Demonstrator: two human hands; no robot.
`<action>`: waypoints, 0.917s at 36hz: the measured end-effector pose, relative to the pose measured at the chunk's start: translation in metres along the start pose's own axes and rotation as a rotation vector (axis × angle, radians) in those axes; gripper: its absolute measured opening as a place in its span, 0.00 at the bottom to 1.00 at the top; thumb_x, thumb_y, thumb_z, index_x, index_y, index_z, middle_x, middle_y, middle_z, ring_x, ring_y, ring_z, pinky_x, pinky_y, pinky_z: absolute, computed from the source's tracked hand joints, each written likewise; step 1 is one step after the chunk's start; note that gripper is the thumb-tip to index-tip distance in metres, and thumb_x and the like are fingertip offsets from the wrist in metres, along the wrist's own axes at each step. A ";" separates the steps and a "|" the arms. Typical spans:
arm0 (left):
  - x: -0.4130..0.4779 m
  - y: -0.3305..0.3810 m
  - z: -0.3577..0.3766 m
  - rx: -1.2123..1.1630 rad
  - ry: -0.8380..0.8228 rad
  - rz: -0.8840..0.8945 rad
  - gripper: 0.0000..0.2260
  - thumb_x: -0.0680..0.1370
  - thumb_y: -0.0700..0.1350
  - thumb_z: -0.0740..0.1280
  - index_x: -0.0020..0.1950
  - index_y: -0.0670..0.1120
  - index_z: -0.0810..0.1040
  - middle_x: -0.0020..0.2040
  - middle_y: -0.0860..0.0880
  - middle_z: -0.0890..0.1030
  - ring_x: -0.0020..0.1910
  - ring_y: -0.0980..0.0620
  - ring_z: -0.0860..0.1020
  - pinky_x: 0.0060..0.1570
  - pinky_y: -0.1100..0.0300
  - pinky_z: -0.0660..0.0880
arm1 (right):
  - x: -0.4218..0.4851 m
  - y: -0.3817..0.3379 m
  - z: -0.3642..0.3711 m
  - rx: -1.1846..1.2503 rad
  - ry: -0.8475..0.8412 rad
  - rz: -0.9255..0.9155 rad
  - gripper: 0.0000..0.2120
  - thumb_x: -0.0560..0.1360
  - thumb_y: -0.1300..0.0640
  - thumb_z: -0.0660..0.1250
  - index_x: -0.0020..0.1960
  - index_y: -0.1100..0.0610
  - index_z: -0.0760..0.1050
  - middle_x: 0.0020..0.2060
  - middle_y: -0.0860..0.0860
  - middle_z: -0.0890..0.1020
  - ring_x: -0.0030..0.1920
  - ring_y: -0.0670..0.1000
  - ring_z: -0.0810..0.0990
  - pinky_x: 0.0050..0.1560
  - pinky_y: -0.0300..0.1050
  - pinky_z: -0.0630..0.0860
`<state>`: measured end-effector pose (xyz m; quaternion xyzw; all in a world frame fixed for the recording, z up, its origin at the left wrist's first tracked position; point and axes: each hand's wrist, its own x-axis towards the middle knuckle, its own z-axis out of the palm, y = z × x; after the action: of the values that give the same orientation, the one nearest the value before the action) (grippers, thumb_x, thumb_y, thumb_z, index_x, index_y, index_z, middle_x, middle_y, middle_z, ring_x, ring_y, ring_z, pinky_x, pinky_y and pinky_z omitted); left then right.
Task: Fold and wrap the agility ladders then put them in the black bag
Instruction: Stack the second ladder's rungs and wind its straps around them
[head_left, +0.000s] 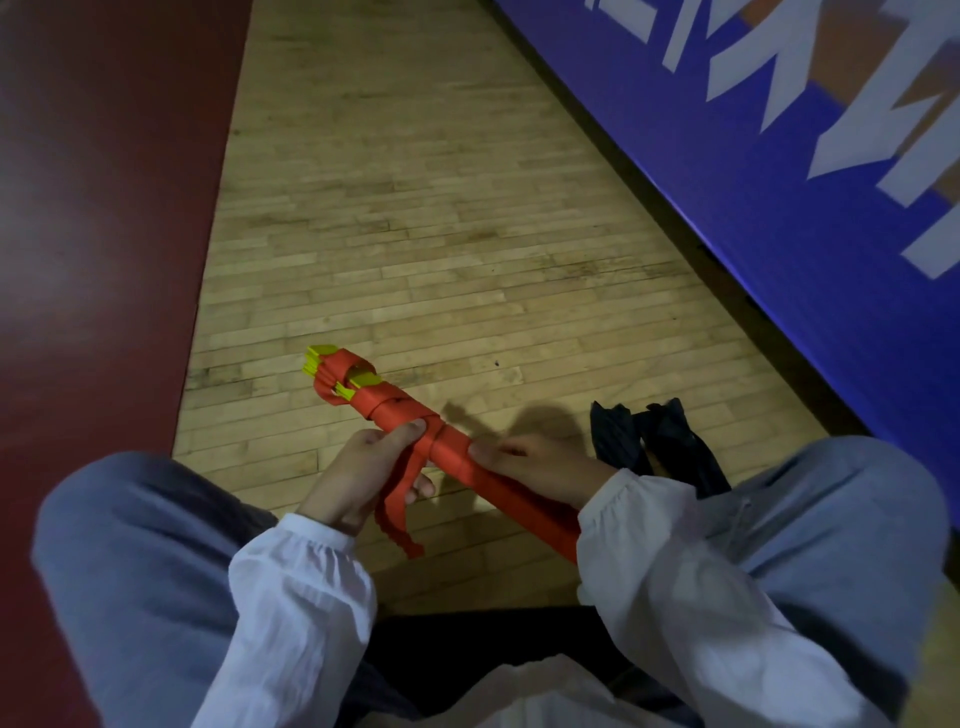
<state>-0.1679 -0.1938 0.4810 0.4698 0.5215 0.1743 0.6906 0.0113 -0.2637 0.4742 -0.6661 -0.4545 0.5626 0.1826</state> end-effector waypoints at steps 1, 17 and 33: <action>0.000 -0.001 -0.001 0.008 -0.003 0.002 0.18 0.81 0.46 0.60 0.37 0.37 0.77 0.24 0.42 0.78 0.17 0.52 0.72 0.21 0.66 0.71 | -0.001 0.000 -0.001 0.015 -0.021 0.011 0.27 0.78 0.39 0.57 0.61 0.59 0.77 0.38 0.46 0.81 0.36 0.43 0.79 0.38 0.33 0.74; -0.002 0.008 0.004 -0.098 -0.100 0.030 0.16 0.82 0.46 0.58 0.43 0.36 0.78 0.35 0.42 0.84 0.22 0.51 0.78 0.21 0.65 0.74 | 0.003 0.003 -0.006 0.059 0.207 -0.179 0.12 0.75 0.47 0.68 0.35 0.49 0.74 0.22 0.39 0.77 0.26 0.37 0.76 0.30 0.30 0.69; 0.000 0.015 0.016 -0.036 0.045 -0.031 0.19 0.77 0.52 0.66 0.43 0.35 0.78 0.31 0.44 0.83 0.20 0.52 0.76 0.18 0.66 0.71 | -0.011 -0.008 0.006 -0.247 0.525 -0.254 0.16 0.68 0.41 0.74 0.45 0.53 0.81 0.35 0.45 0.80 0.37 0.45 0.78 0.35 0.38 0.70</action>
<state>-0.1499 -0.1943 0.4939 0.4452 0.5410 0.1835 0.6896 0.0029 -0.2708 0.4847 -0.7436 -0.5363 0.2845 0.2802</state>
